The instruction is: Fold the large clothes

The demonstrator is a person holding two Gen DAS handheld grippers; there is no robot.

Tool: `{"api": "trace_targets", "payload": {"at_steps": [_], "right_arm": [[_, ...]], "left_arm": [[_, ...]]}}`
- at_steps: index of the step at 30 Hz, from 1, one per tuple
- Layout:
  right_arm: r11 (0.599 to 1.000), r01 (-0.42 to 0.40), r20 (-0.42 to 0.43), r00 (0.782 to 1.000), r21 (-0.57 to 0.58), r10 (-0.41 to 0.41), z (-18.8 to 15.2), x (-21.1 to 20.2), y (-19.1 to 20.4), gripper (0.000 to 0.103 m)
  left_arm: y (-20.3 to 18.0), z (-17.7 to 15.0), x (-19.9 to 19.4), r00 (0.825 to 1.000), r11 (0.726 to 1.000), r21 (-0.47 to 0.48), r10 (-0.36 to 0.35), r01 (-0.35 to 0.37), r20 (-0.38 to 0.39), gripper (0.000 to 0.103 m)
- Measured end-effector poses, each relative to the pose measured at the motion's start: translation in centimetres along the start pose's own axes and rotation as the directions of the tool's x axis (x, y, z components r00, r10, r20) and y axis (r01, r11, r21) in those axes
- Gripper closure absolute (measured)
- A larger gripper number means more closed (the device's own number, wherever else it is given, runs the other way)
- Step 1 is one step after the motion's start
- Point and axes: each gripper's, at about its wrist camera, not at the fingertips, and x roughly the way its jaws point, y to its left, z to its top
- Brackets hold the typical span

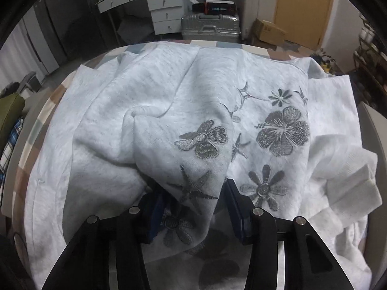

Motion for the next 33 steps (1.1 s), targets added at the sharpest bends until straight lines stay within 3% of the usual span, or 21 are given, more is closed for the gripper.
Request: {"api": "trace_targets", "payload": {"at_steps": [4,6,9,11,15,18,19,20,21,22,23,24,28,31,33], "right_arm": [[1.000,-0.002,0.020,1.000,0.017,0.002,-0.9,-2.6,-1.3,0.057],[1.000,0.012,0.068,0.998,0.025,-0.013,-2.2,-4.0,-2.6,0.047],[0.996,0.089,0.023,0.996,0.012,-0.089,-4.1,-2.7,-3.8,0.047],[0.999,0.036,-0.001,0.999,0.039,-0.036,-5.4,-2.1,-5.1,0.047],[0.988,-0.051,0.089,0.995,0.146,0.039,-6.6,-4.5,-7.4,0.045],[0.987,-0.035,0.096,0.995,0.155,0.020,-6.6,-4.4,-7.7,0.041],[0.988,-0.026,0.079,0.997,0.151,0.014,-6.5,-3.8,-7.7,0.041],[0.989,-0.028,0.072,0.997,0.148,0.017,-6.3,-3.4,-7.7,0.041],[0.988,-0.042,0.072,0.997,0.146,0.032,-5.9,-3.1,-7.5,0.042],[0.989,-0.043,0.070,0.997,0.141,0.033,-5.6,-2.9,-7.3,0.048],[0.991,-0.047,0.069,0.997,0.127,0.039,-4.8,-2.8,-6.8,0.074],[0.991,-0.085,0.065,0.995,0.099,0.079,-4.4,-3.0,-6.3,0.091],[1.000,-0.021,0.131,0.991,0.001,0.020,-2.8,-5.6,-5.0,0.094],[1.000,0.026,0.203,0.979,0.002,-0.026,-1.4,-8.3,-6.1,0.097],[0.998,0.048,0.242,0.969,0.028,-0.054,-1.1,-9.3,-7.1,0.097]], "left_arm": [[0.7,-0.1,0.5,0.999,1.000,0.015,0.024,-0.023,-0.037,0.027],[0.7,0.1,0.7,0.998,1.000,-0.007,0.006,-0.006,-0.057,0.027],[0.6,1.1,3.0,0.994,1.000,-0.024,-0.005,0.002,-0.112,0.027],[0.2,2.0,5.1,0.985,1.000,-0.024,0.000,-0.005,-0.171,0.027],[-1.1,3.3,9.8,0.966,1.000,0.003,0.005,-0.004,-0.258,0.027],[-2.5,3.1,12.8,0.932,0.998,0.054,0.006,0.015,-0.362,0.029],[-3.1,2.9,13.1,0.928,0.996,0.084,0.027,0.004,-0.371,0.037],[-3.7,2.7,13.3,0.929,0.993,0.117,0.039,0.005,-0.369,0.052],[-4.3,2.5,13.2,0.927,0.989,0.143,0.032,0.023,-0.375,0.063],[-4.8,2.5,13.0,0.925,0.988,0.152,0.022,0.038,-0.379,0.080],[-5.3,2.5,12.7,0.925,0.984,0.178,0.042,0.028,-0.378,0.088],[-5.8,2.7,12.3,0.925,0.977,0.210,0.060,0.022,-0.376,0.090],[-5.3,4.3,10.3,0.942,0.976,0.218,0.081,-0.009,-0.324,0.096],[-3.1,6.2,6.4,0.979,0.988,0.137,0.099,-0.075,-0.178,0.096],[-2.2,5.2,5.3,0.982,0.989,0.104,0.123,-0.109,-0.143,0.097]]}}
